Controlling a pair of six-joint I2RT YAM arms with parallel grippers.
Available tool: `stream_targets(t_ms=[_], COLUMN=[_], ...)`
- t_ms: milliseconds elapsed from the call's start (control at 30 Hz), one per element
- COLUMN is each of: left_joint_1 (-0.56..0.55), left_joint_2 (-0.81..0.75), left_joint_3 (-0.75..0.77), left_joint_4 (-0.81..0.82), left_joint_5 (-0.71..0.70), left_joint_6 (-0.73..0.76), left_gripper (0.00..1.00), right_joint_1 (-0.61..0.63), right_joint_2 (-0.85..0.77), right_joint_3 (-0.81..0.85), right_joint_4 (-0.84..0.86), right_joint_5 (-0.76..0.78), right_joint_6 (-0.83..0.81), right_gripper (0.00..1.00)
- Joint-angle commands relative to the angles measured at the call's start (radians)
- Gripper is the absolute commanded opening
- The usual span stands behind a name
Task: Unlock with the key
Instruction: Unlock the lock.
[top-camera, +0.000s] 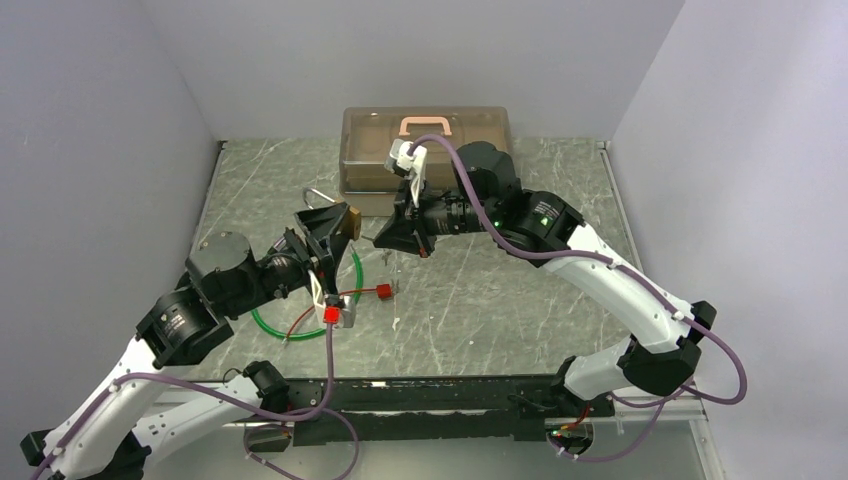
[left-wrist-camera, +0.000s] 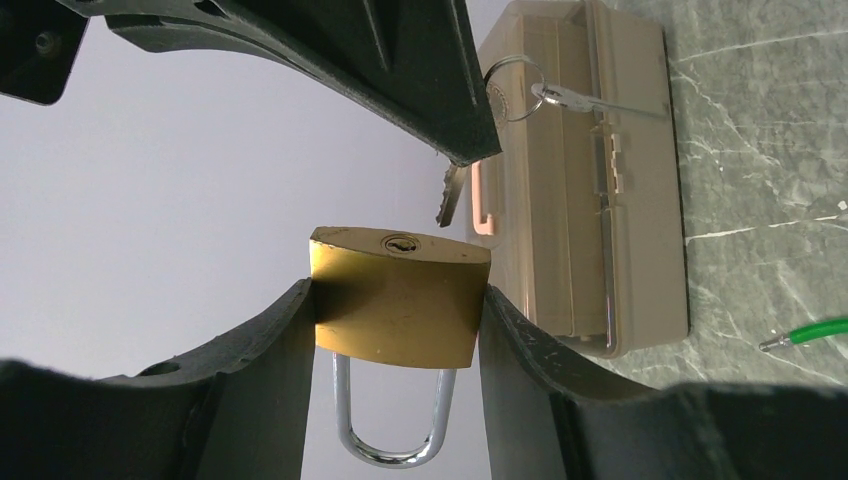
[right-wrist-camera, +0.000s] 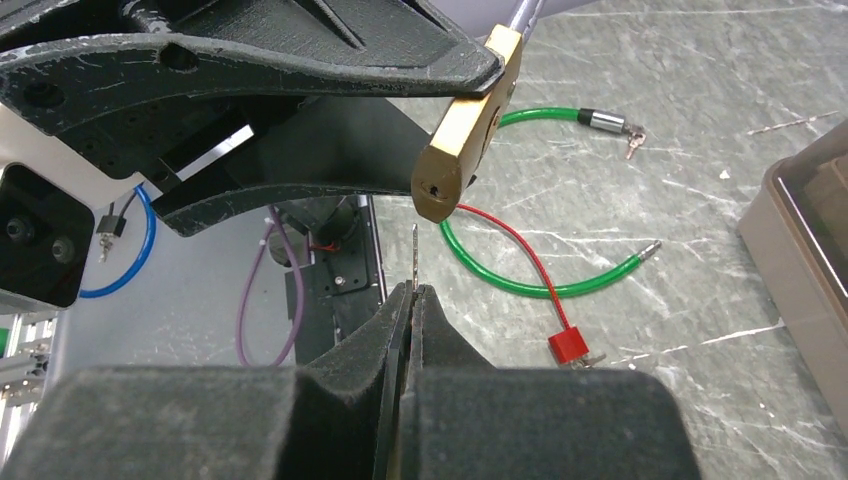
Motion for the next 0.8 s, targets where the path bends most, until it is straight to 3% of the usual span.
stream_targets(t_ms=[0,767], left_joint_1=[0.005,0.004], left_joint_2=[-0.006,0.017], left_joint_3=[0.031,0.074], left_joint_4=[0.098,0.073], left_joint_5=[0.012,0.037], left_joint_6=[0.049,0.073], left_gripper=[0.00,0.00], right_joint_1=[0.003,0.003], right_joint_2=[-0.034,-0.036], right_joint_3=[0.038,0.035], right_joint_4=[0.013,0.026], right_joint_5=[0.028,0.059], right_joint_6=[-0.009,-0.017], right_gripper=[0.00,0.00])
